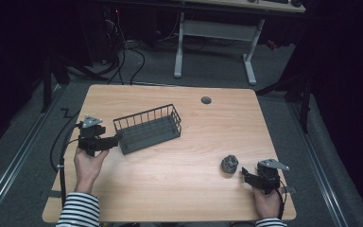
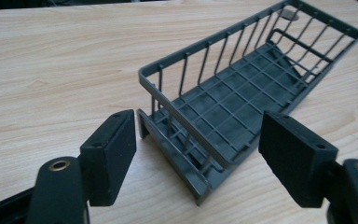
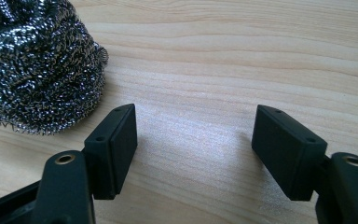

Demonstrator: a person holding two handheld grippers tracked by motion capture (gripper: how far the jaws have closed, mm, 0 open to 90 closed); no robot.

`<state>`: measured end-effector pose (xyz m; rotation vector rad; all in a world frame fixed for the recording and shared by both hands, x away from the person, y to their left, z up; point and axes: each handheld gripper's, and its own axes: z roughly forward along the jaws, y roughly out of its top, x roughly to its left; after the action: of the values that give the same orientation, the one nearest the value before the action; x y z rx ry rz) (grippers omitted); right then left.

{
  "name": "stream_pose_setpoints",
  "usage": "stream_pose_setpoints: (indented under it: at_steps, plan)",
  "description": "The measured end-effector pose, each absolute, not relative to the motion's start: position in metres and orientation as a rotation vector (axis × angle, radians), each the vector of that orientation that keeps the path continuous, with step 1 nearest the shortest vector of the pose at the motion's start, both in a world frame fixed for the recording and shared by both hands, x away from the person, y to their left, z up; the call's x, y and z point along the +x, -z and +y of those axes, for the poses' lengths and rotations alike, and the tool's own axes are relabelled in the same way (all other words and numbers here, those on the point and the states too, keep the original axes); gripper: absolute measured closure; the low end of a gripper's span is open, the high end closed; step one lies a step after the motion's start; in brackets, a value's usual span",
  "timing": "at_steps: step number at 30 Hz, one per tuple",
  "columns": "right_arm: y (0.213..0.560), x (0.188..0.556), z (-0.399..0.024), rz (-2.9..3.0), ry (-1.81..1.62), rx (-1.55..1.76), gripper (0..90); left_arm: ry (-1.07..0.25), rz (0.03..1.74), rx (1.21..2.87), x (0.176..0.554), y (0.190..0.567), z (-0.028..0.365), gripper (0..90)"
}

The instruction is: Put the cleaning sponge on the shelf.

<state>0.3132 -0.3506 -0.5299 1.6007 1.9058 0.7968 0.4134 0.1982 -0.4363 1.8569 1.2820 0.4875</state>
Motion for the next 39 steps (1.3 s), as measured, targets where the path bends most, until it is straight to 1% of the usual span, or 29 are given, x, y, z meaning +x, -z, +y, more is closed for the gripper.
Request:
stream_pose_setpoints:
  at_steps: [6, 14, 19, 23, 25, 27, 39]
  plan:
    - [0.530, 0.313, -0.351, 1.909, -0.797, 1.597, 31.3, -0.485, 1.319, 1.851, 0.425, 0.444, 0.196, 31.3]
    - [0.530, 0.313, -0.350, 1.909, -0.798, 1.598, 31.3, -0.458, 1.332, 1.860, 0.433, 0.452, 0.190, 38.9]
    - [0.530, 0.313, -0.350, 1.909, -0.799, 1.597, 31.3, -0.443, 1.329, 1.868, 0.434, 0.453, 0.190, 45.1]
    - [0.530, 0.313, -0.350, 1.912, -0.799, 1.591, 31.2, -0.434, 1.312, 1.874, 0.433, 0.454, 0.188, 52.3]
    - [0.530, 0.313, -0.350, 1.912, -0.799, 1.591, 31.2, -0.436, 1.312, 1.878, 0.433, 0.454, 0.188, 52.8]
    - [0.530, 0.313, -0.350, 1.912, -0.802, 1.590, 31.2, -0.438, 1.310, 1.884, 0.432, 0.454, 0.188, 55.7]
    - [0.530, 0.313, -0.350, 1.914, -0.800, 1.592, 31.1, -0.443, 1.273, 1.903, 0.425, 0.451, 0.182, 57.8]
